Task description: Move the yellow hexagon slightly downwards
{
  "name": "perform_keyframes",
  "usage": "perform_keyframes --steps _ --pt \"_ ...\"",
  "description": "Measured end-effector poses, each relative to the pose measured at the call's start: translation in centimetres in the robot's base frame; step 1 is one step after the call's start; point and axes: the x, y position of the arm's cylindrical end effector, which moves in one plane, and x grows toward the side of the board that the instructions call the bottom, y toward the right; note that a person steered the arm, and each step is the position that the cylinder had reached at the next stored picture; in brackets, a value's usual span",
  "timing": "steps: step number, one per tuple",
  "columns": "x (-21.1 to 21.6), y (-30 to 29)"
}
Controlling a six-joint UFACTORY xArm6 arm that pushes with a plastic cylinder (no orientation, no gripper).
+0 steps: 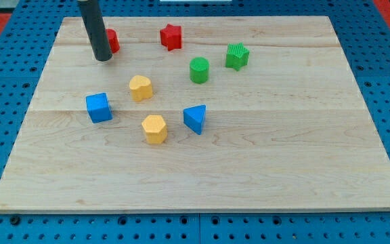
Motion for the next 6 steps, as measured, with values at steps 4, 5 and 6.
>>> perform_keyframes --steps 4,5,6 --pt "11.9 11.4" --pt "16.6 10.6" --pt "17.7 5.3"
